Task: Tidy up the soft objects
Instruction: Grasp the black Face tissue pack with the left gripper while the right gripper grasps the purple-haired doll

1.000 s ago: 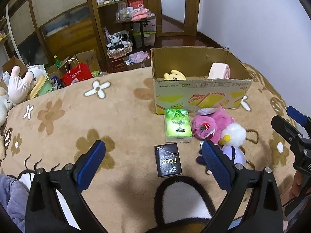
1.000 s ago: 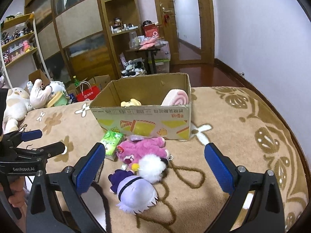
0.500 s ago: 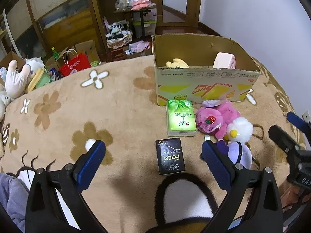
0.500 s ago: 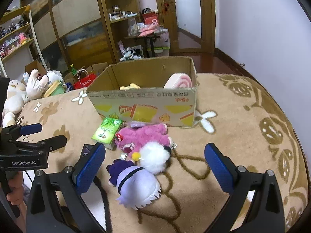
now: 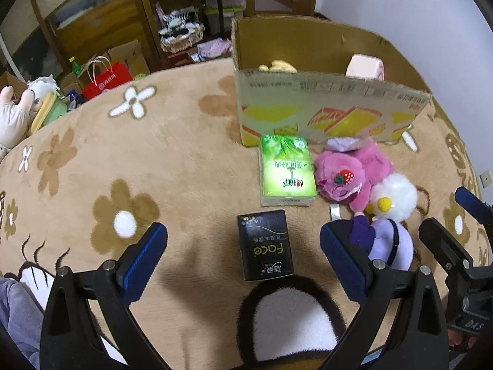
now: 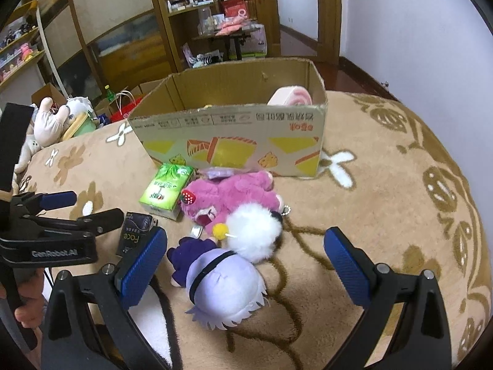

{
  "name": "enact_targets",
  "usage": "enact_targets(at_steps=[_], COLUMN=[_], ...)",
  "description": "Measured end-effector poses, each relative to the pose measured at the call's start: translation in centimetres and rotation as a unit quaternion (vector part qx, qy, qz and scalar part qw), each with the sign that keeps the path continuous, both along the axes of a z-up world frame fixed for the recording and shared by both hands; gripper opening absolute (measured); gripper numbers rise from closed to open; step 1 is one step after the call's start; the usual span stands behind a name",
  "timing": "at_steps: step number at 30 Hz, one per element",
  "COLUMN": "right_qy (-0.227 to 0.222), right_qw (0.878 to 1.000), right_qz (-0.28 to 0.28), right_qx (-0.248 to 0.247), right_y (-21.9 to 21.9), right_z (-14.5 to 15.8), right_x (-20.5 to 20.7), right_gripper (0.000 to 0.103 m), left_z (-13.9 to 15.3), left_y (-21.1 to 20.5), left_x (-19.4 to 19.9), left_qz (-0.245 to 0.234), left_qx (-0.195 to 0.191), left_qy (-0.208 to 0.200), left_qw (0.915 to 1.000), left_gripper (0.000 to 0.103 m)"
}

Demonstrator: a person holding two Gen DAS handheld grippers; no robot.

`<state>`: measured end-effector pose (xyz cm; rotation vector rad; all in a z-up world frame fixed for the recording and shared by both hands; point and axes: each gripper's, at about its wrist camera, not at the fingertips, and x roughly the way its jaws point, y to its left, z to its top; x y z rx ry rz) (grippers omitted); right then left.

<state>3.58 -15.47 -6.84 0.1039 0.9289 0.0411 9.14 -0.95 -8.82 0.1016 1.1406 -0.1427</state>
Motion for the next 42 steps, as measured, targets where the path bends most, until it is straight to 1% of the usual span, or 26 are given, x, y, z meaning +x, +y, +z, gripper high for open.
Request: enact_targets(at_steps=[6, 9, 13, 17, 22, 24, 28, 31, 35, 37, 42], right_qy=[0.034, 0.053, 0.073, 0.093, 0.124, 0.13, 0.149, 0.154, 0.156, 0.158, 0.158], right_qw=[0.999, 0.998, 0.997, 0.996, 0.992, 0.991, 0.989, 0.988, 0.987, 0.987, 0.987], right_qz=[-0.005, -0.006, -0.006, 0.003, 0.019, 0.022, 0.019, 0.018, 0.02, 0.02, 0.021], right_qx=[0.004, 0.016, 0.015, 0.012, 0.006, 0.002, -0.002, 0.007, 0.009, 0.008, 0.006], right_y=[0.1, 0.0, 0.1, 0.4, 1.2, 1.3, 1.3, 1.2, 1.1, 1.0, 1.0], right_z=[-1.5, -2.3, -3.2, -4.1, -5.4, -5.7, -6.6, -6.7, -6.9, -7.0, -6.9], right_x=[0.5, 0.6, 0.9, 1.0, 1.3, 1.4, 1.7, 1.7, 1.7, 1.6, 1.6], right_gripper=[0.103, 0.103, 0.103, 0.103, 0.103, 0.103, 0.103, 0.103, 0.103, 0.103, 0.103], left_z=[-2.0, -2.7, -3.8, -4.5, -4.7, -4.8, -5.2, -5.6, -6.5, -7.1, -7.2], left_y=[-0.8, -0.9, -1.0, -1.0, -1.3, -1.3, -1.1, -0.8, -0.6, -0.6, -0.7], left_x=[0.8, 1.0, 1.2, 1.2, 1.2, 1.3, 1.3, 1.4, 1.3, 1.1, 0.9], left_qz=[-0.008, -0.009, -0.011, -0.011, -0.016, -0.017, -0.007, -0.005, -0.01, -0.012, -0.01], left_qx=[0.011, 0.01, 0.014, 0.019, 0.014, 0.01, 0.015, 0.005, -0.013, -0.007, 0.003], left_qy=[0.031, 0.041, 0.059, 0.069, 0.073, 0.075, 0.081, 0.09, 0.109, 0.116, 0.11], left_qw=[0.9994, 0.999, 0.9981, 0.9973, 0.9971, 0.997, 0.9965, 0.9959, 0.9939, 0.9931, 0.9939], left_gripper=[0.098, 0.098, 0.098, 0.098, 0.098, 0.094, 0.087, 0.083, 0.062, 0.058, 0.058])
